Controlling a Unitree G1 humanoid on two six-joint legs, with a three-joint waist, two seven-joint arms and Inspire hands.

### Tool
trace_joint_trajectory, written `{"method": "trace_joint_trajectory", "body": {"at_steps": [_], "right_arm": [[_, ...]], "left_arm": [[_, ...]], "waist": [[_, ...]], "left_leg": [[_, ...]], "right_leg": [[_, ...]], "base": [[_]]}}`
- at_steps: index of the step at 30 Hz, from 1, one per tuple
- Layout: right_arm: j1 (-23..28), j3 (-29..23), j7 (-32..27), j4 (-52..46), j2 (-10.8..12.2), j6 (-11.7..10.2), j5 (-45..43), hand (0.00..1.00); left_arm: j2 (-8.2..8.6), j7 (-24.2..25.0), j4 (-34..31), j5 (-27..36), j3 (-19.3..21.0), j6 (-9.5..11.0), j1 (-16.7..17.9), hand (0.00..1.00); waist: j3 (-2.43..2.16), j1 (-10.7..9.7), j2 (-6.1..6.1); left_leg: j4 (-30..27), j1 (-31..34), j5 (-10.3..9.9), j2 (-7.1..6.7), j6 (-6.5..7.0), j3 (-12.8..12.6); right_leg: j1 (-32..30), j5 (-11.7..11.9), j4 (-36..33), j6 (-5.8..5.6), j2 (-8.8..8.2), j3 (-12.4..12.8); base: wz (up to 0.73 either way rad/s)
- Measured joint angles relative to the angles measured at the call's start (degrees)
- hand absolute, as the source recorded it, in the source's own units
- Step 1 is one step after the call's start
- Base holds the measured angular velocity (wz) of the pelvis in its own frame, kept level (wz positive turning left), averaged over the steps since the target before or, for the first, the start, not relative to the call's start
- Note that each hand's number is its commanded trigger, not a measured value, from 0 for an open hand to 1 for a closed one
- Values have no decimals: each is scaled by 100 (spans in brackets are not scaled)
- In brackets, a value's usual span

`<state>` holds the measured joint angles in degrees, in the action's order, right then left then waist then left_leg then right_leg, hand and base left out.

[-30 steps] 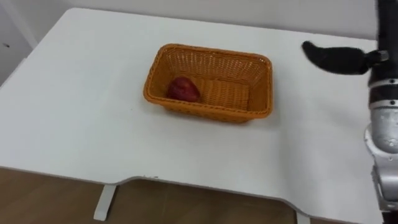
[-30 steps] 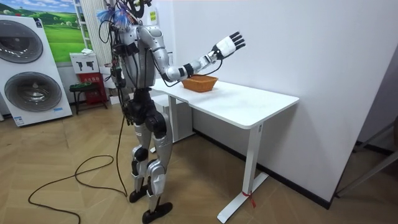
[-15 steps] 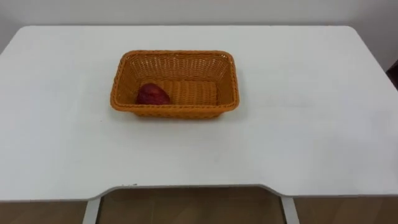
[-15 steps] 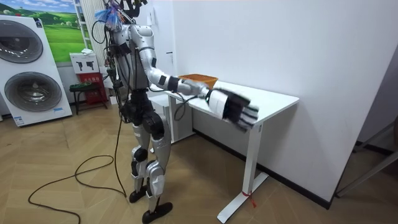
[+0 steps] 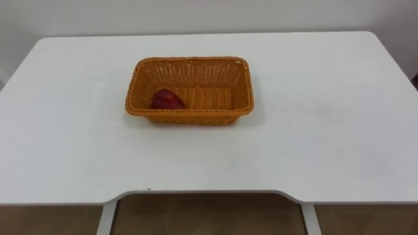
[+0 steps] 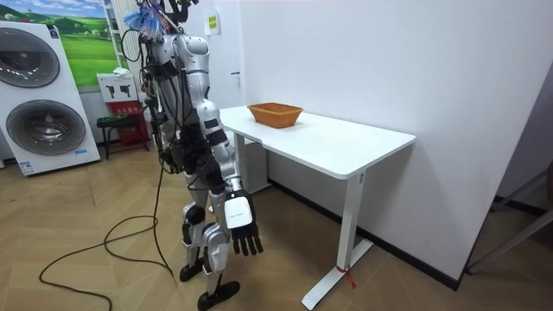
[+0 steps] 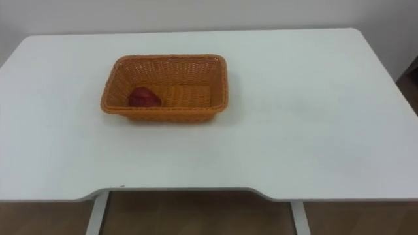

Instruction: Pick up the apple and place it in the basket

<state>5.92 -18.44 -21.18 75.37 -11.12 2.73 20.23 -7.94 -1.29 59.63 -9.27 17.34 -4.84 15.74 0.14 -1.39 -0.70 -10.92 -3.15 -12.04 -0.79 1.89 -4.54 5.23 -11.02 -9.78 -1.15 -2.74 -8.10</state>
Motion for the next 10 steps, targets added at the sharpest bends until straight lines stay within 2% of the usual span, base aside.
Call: {"method": "trace_joint_trajectory", "body": {"at_steps": [3, 7, 10], "right_arm": [[-19, 399, 428, 19, 1, 111, -550, 0], [-34, 943, 871, 17, 4, 118, -1032, 0], [-37, 1064, 1070, 10, 9, 235, -1273, 0]], "left_arm": [[11, 65, -1, 68, -166, -84, -37, 0], [15, 69, 5, 82, -340, -198, -132, 0], [33, 60, 21, 142, -452, -230, -194, 0]], "waist": [[5, 48, 16], [8, 113, 68], [21, 185, 122]], "left_leg": [[-17, 5, -1, 0, -1, 4], [-30, -25, -5, 3, -7, 5], [-4, -58, -17, 8, -15, 0]], "right_leg": [[19, 0, 10, 0, 0, -6], [33, 1, 10, 2, 7, -66], [46, 0, 6, 3, 10, -70]], "base": [[0], [0], [0]]}}
